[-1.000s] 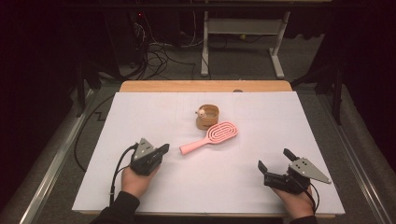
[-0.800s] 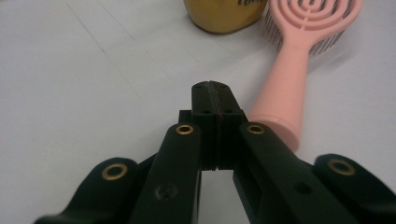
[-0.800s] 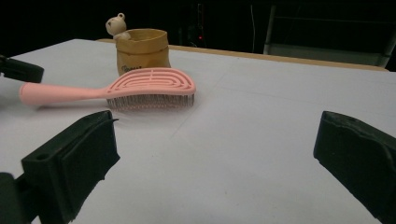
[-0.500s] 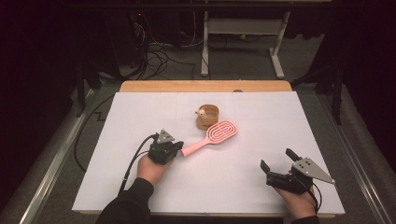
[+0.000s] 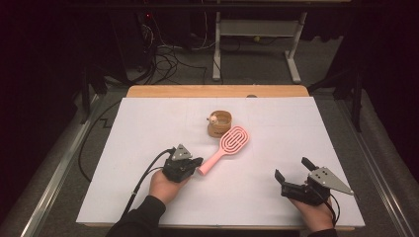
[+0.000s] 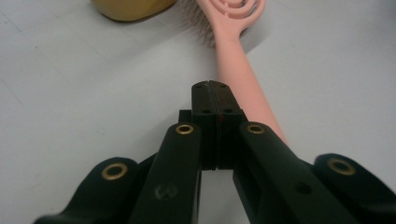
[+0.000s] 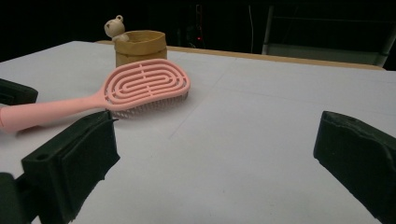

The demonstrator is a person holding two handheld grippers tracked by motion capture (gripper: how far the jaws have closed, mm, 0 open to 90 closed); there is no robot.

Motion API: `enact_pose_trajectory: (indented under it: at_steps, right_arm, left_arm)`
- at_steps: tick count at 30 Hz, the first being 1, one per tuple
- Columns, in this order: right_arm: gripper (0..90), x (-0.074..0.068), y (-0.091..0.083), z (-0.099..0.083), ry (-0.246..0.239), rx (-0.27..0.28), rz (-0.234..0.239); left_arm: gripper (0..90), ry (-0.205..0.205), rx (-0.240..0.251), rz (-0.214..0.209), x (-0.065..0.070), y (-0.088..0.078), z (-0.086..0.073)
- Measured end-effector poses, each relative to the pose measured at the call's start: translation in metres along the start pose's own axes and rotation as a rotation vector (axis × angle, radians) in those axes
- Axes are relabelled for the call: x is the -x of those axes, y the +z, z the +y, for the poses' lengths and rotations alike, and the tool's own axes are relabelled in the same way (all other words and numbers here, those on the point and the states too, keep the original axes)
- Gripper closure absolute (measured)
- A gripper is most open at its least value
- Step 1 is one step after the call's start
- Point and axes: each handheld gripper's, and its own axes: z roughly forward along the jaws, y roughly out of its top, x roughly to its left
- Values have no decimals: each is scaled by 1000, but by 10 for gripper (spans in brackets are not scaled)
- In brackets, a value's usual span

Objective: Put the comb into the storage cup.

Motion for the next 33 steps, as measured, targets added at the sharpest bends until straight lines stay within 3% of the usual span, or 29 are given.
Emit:
enact_pose_trajectory:
  at_steps: [11,13,18,20,23,24,26,30,33]
  right_arm:
    - [2,0,0,0,2,3,1]
    - [2,0,0,0,1,2,0]
    - [2,0,-1,0,-1,3,-3]
    - [2,0,-1,0,1,2,-4]
    - [2,0,-1,0,1,3,-4]
    - [2,0,-1,0,0,3,-4]
    - [2,0,-1,0,-1,3,-5]
    - [2,-1,-1,0,-2,1,-3]
    - [2,-1,-1,0,-2,0,-4]
  left_arm:
    - [888,-2,1,-8,6,-1,-6]
    - [887,-4,4,8,7,-2,-7]
    - [879,-8,63,52,10,-12,-7]
    - [796,-20,98,61,12,-17,-6]
    - [789,-14,125,59,15,-22,-6]
    - [707,-5,135,56,17,-23,-7]
    - [574,-11,134,55,19,-20,-9]
    - [407,2,104,52,20,-12,-10]
    - [381,5,85,56,19,-8,-10]
